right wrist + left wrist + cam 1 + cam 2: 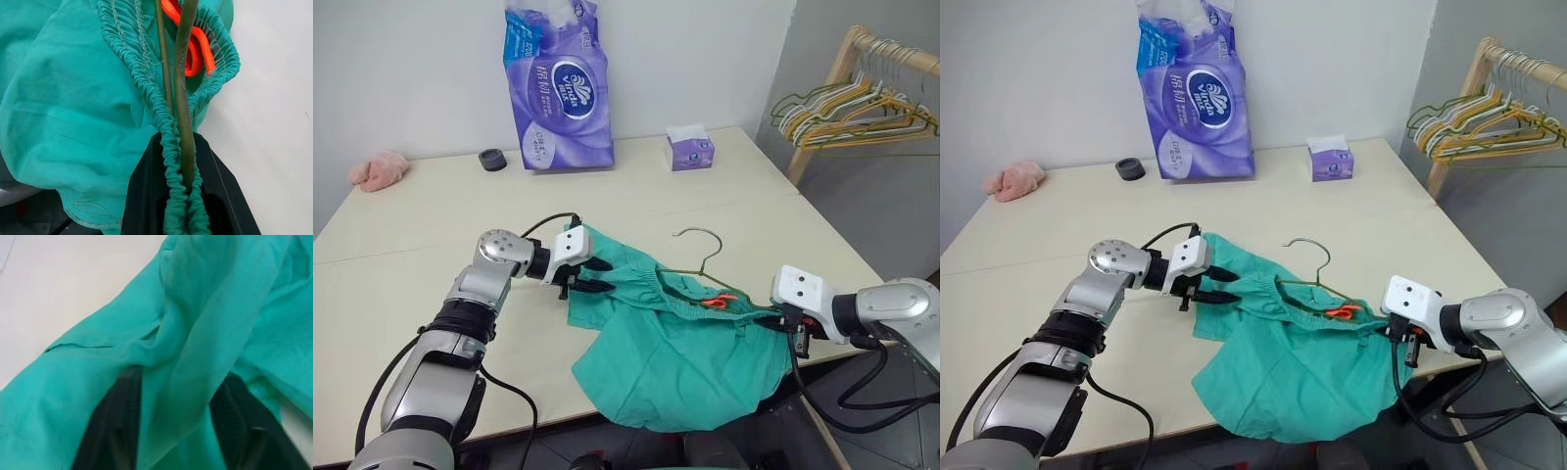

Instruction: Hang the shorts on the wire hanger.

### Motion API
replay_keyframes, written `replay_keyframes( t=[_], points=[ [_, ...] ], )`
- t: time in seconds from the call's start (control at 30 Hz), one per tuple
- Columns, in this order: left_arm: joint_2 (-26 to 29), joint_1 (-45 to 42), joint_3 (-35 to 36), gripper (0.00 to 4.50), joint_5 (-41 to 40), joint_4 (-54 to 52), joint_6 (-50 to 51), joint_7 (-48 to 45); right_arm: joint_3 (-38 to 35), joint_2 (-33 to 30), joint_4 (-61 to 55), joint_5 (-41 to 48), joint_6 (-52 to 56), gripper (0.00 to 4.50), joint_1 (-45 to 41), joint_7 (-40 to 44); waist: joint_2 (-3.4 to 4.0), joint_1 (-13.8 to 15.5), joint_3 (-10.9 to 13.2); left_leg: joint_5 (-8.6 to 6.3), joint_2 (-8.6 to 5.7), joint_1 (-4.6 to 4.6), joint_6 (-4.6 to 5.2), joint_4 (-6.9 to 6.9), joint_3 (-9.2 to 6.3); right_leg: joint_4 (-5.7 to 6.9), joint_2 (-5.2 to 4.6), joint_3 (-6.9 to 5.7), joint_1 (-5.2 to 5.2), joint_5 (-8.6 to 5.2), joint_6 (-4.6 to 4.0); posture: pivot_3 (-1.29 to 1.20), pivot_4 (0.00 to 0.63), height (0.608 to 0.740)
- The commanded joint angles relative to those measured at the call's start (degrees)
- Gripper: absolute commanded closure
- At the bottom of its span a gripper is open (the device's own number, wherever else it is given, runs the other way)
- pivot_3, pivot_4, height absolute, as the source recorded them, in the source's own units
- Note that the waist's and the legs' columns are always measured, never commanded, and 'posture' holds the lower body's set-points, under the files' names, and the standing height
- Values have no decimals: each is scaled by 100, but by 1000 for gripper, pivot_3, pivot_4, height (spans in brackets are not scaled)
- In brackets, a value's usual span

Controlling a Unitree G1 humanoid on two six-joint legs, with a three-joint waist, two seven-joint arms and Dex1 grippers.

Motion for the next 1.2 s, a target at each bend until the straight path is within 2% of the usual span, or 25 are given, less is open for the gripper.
replay_keyframes(
  t=[0.03,0.1,0.13,0.6,0.9,1.2],
  points=[
    [15,-167,104,3618,4,53,-192,-39,-96,-55,-154,-28,-108,4500,-59,22,0,4,0,0,0,0,0,0,-1,0,0,0,0,0,0,-316,47,740],
    [16,-177,108,4267,23,110,-261,-26,-104,-75,-143,-32,-116,4500,-51,34,0,4,0,0,0,0,0,0,-1,0,-1,1,1,0,0,-316,47,740],
    [14,-184,118,4445,33,142,-300,3,-114,-97,-132,-35,-124,4500,-38,50,0,4,0,0,0,0,0,0,-1,0,-1,1,1,0,0,-316,47,740],
    [61,-294,197,4445,248,881,-908,352,-390,-438,-1,-14,-328,4500,342,235,-1,8,0,0,0,-1,0,1,-1,0,-1,0,1,0,1,-314,42,740],
    [49,-411,136,4445,450,1233,-1258,570,-739,-810,-26,38,-575,4500,893,528,-1,7,0,0,0,-1,0,0,0,0,-2,-3,1,-4,6,-320,42,740],
    [12,-426,141,4445,553,1359,-1444,653,-1047,-615,66,335,-374,4500,796,563,-3,3,0,0,-1,-1,0,1,2,0,-3,0,3,-4,7,-320,44,740]
  ],
)
